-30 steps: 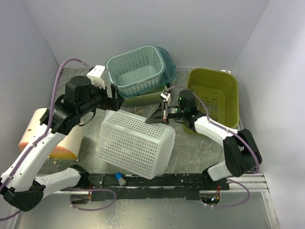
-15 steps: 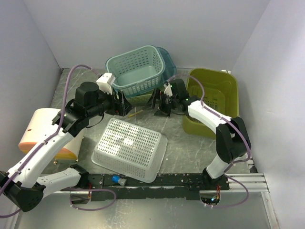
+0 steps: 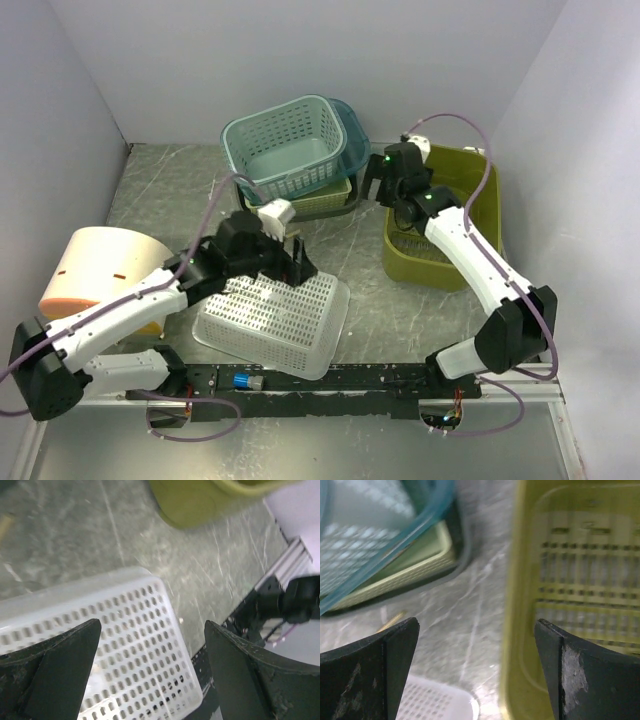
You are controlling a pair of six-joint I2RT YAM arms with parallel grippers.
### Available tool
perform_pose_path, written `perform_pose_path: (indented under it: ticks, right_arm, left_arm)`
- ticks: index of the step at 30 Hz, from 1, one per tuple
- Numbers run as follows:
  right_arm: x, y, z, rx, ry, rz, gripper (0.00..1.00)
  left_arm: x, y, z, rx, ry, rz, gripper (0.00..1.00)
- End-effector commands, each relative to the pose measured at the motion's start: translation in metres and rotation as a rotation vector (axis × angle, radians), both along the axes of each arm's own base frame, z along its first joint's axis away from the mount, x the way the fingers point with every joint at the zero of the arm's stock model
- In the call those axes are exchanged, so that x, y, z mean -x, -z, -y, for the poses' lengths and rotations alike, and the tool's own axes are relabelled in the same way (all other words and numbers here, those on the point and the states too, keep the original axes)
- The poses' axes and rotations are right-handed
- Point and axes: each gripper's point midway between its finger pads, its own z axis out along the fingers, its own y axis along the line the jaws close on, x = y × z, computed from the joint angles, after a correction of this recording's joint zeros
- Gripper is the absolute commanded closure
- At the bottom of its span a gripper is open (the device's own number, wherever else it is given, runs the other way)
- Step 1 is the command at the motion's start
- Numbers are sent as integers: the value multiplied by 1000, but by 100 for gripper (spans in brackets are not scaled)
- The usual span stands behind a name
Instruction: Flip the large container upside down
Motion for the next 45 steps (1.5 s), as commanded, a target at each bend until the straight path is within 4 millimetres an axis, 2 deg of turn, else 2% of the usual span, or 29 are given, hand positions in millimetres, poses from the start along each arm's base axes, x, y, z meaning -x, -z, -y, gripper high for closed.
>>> perform_pose_path:
  ticks: [1,4,8,11,13,16,19,20,24,26,29,30,35,37,40,42,45]
  right_arm:
    - [-10,31,84,180,226,-74,0]
    - [-22,52,86,145,207,-132,2]
    - [-35,68,62,80,126,-141,4]
    - [-40,82,64,89,153,-170,13]
    - [-41,82,68,107,171,-167,29]
    - [-43,74,72,113,184,-139,61]
    - [-42,52,70,88,185,-98,93]
    - [-41,41,70,73,182,-76,100]
    - [-42,-3,68,-29,150,37,100]
    - [-43,-22,67,-152,88,86,100]
    - [-36,-65,61,-364,-22,185,100]
    - [-33,-78,65,-411,-14,204,100]
    - [-21,-127,68,-755,-137,287,100]
    - [-17,-137,65,-890,-188,318,100]
    - [-9,-135,63,-1052,-233,326,100]
    - [-7,-116,65,-1139,-219,281,100]
    - [1,-99,70,-1252,-216,268,100]
  left_arm:
    - [9,0,28,18,18,44,4]
    - [18,17,31,-7,26,19,4]
    - [22,28,28,-22,14,3,4]
    - [23,31,22,-27,-12,0,4]
    - [24,32,18,-24,-27,-2,4]
    - [26,34,14,-22,-33,-4,4]
    - [26,34,13,-24,-32,-1,4]
    - [26,34,13,-26,-34,2,4]
    - [23,25,13,-12,-51,6,4]
    - [21,16,14,13,-61,19,4]
    - [20,3,15,35,-62,40,4]
    - [18,0,13,34,-74,45,4]
    - [15,-23,3,26,-107,77,4]
    - [16,-31,-1,42,-114,99,4]
    - [16,-36,-4,42,-109,122,4]
    - [17,-38,-5,34,-101,129,4]
    - [17,-40,-4,31,-95,133,4]
